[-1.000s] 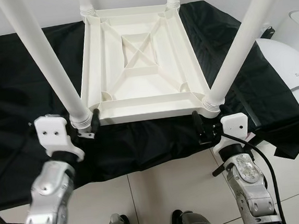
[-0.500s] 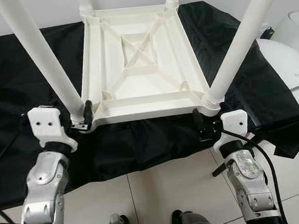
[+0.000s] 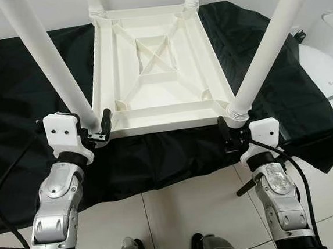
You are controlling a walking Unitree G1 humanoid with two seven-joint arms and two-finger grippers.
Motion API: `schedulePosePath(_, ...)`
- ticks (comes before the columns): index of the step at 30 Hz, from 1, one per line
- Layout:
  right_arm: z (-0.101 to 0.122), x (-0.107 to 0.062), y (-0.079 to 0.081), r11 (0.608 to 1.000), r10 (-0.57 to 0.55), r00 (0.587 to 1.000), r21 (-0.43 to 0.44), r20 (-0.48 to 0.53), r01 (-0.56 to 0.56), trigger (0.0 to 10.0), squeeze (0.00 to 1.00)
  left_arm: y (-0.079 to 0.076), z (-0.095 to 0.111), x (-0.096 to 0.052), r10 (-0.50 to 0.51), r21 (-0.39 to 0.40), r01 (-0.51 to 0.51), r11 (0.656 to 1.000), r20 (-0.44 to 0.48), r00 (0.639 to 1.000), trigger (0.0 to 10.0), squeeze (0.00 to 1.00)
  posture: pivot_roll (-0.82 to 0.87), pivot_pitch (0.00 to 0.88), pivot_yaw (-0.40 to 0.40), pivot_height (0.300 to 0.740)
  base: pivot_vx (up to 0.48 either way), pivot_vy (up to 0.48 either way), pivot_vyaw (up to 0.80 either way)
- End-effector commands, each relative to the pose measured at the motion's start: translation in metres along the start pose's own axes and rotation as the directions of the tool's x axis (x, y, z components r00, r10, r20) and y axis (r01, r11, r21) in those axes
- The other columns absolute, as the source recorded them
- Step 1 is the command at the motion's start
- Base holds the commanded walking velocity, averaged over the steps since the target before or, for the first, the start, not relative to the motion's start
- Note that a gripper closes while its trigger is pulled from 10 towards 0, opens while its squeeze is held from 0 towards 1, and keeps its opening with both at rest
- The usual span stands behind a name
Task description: Building children table
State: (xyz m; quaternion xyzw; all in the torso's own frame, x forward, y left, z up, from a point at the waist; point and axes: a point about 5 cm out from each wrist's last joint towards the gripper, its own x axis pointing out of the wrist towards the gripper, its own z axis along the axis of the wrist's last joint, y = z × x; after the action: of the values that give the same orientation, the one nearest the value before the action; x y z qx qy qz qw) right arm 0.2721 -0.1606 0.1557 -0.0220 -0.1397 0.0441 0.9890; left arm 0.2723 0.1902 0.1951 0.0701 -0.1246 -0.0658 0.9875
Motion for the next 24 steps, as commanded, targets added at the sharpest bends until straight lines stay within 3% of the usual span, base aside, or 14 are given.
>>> schedulePosePath(1,-0.006,-0.004,0.001,1.000,-0.008,1.000,0.009,-0.019,0.008,10.0,0.00,0.001,-0.003,0.000,0.003,0.002,-0.003,1.000,-0.019,1.000,10.0,0.00,-0.05,0.189,-0.006,0.740,0.000,0.000,0.00)
schedulePosePath(10,-0.011,-0.014,0.000,0.999,-0.032,0.999,0.005,-0.043,0.032,10.0,0.00,0.002,-0.003,0.001,-0.006,0.009,0.006,1.000,-0.023,1.000,10.0,0.00,-0.06,0.195,0.002,0.740,0.000,0.000,0.00)
schedulePosePath(14,-0.012,-0.019,-0.010,0.994,-0.105,0.993,-0.021,-0.045,0.104,10.0,0.00,0.003,-0.002,0.004,-0.017,0.015,0.018,1.000,-0.024,1.000,10.0,0.00,-0.07,0.201,0.014,0.740,0.000,0.000,0.00)
schedulePosePath(24,-0.001,-0.011,-0.027,0.986,-0.159,0.987,-0.048,0.006,0.159,10.0,0.00,0.002,-0.001,0.006,-0.029,0.016,0.029,0.999,-0.022,0.999,10.0,0.00,-0.07,0.203,0.017,0.740,0.000,0.000,0.00)
